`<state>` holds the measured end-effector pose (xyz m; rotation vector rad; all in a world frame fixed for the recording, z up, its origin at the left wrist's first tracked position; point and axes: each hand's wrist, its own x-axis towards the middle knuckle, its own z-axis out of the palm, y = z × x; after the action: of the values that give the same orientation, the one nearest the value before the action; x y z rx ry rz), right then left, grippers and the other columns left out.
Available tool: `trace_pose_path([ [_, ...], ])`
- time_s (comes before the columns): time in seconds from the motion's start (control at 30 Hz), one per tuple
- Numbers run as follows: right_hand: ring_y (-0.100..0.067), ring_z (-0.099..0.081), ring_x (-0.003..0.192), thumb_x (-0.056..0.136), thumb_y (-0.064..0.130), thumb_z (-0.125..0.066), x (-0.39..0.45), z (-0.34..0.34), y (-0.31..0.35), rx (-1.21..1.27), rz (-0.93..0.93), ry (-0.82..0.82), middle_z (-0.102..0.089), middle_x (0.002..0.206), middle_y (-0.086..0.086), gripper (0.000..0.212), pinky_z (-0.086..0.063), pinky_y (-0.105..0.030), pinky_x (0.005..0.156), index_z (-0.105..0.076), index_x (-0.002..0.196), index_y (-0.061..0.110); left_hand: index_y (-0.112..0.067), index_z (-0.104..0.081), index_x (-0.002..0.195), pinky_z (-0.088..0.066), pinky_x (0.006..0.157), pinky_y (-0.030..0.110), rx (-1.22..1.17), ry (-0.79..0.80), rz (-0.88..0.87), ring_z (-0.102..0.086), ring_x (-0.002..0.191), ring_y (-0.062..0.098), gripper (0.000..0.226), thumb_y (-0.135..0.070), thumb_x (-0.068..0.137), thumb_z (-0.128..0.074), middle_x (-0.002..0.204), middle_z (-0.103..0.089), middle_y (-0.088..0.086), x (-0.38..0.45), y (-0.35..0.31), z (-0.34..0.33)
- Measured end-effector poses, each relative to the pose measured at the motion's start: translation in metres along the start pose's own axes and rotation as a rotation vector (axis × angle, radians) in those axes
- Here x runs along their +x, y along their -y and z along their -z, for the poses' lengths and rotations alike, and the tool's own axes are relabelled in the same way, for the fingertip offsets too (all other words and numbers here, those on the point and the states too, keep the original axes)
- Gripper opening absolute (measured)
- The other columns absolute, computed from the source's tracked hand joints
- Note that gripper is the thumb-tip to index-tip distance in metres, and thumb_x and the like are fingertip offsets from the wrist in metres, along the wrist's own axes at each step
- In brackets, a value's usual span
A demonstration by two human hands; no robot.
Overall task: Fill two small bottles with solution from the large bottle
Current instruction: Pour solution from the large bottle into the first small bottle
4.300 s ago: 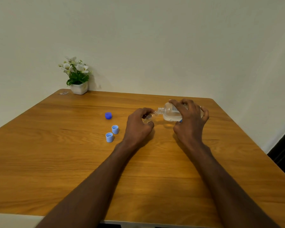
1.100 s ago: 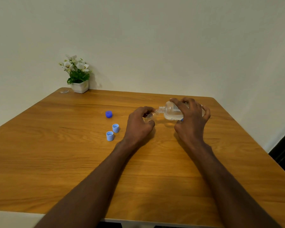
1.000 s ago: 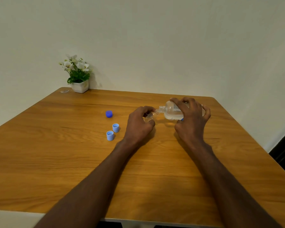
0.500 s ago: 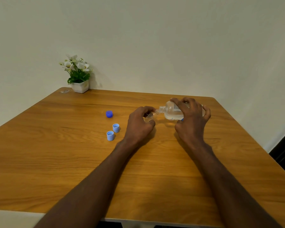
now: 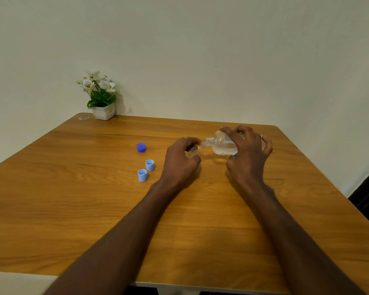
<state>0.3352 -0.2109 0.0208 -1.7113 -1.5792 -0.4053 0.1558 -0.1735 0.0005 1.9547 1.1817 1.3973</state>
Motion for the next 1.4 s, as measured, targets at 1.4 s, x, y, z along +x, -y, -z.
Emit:
trace_pose_path([
  [1.4,-0.021,-0.044,0.138,0.067,-0.003,-0.081,-0.0007,0.0066,-0.0012,-0.001,0.004,-0.001,-0.05,0.141,0.004,0.092,-0.014,-0.05,0.12,-0.056,0.144,0.041,-0.021,-0.071,0.124,-0.045,0.086,0.005,-0.023,0.002,0.005,-0.061,0.103,-0.005,0.046,-0.002,0.082,-0.073,0.113,-0.068,-0.013,-0.0022,-0.0065,-0.0021],
])
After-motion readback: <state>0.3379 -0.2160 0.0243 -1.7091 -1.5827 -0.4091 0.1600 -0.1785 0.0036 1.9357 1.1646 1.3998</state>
